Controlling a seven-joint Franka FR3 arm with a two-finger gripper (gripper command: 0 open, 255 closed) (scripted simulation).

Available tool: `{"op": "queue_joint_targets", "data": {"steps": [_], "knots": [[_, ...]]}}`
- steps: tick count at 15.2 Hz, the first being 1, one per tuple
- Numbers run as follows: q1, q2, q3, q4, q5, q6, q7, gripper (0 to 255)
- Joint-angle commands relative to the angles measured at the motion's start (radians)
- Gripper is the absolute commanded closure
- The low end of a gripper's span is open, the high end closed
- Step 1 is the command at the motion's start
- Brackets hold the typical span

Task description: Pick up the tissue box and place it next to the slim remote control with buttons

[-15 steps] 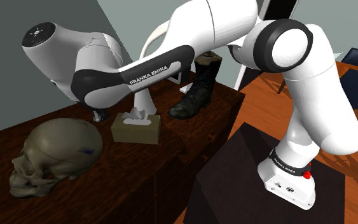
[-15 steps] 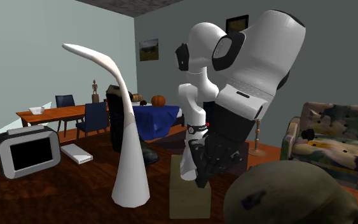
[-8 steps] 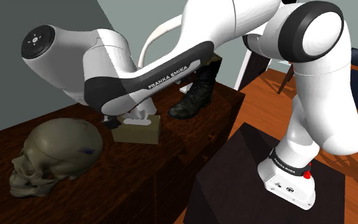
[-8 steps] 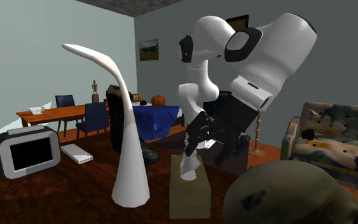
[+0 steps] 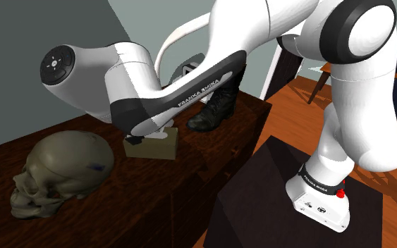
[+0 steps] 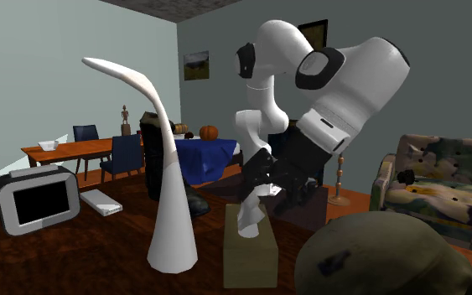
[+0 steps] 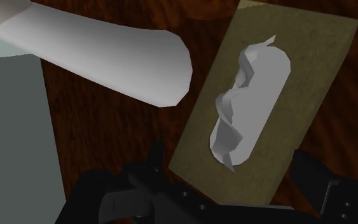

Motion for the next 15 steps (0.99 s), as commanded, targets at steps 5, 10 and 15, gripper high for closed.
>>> {"op": "queue_joint_targets", "data": {"steps": [5,10,15], "knots": [[-0.013,-0.001,-0.005,-0.026,-0.006,0.028,0.004,0],[-0.012,-0.001,-0.005,-0.026,-0.006,0.028,0.004,255],[-0.013,-0.001,-0.005,-0.027,-0.006,0.028,0.004,255]]}}
